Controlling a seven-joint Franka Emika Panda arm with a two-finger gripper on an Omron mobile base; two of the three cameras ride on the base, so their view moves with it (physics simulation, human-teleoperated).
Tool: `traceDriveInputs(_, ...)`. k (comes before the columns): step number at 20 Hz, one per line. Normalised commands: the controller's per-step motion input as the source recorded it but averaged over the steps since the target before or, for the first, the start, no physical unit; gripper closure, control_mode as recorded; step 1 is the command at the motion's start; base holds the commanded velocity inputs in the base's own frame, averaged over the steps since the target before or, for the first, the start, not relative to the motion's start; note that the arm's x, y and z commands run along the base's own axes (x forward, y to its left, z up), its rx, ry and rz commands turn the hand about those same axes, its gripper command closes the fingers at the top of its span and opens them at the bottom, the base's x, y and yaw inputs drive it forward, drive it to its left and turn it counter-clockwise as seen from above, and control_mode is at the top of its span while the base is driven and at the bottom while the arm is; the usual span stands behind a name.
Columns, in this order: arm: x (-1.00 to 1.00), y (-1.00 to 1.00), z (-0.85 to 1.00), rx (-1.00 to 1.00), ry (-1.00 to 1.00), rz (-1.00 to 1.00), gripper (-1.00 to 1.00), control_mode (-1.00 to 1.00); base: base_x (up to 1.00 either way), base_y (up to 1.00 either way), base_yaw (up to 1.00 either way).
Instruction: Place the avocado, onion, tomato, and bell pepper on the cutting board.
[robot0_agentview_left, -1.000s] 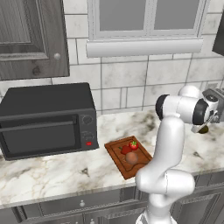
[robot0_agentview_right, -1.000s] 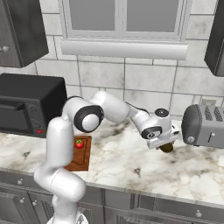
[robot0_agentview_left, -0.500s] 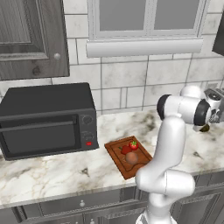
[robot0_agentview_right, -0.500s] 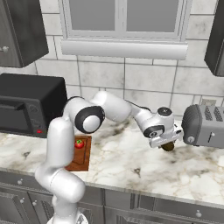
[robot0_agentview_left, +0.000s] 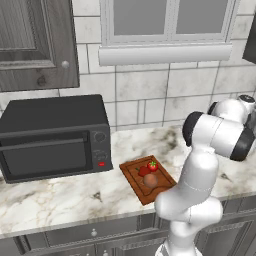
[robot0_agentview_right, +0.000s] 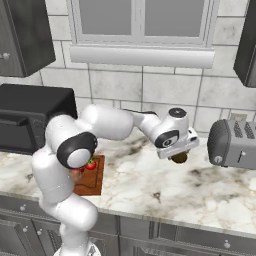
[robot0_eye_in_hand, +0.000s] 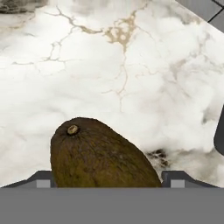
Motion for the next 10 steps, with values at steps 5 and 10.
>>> traceDriveInputs(5, -0.68, 1.0, 0.35, -0.04, 0.0, 0.03, 1.0, -1.0, 0.0, 0.0, 0.0)
traceDriveInputs(10, -0.73, 1.0, 0.34, -0.03, -0.02, 0.02, 1.0, -1.0, 0.0, 0.0, 0.0)
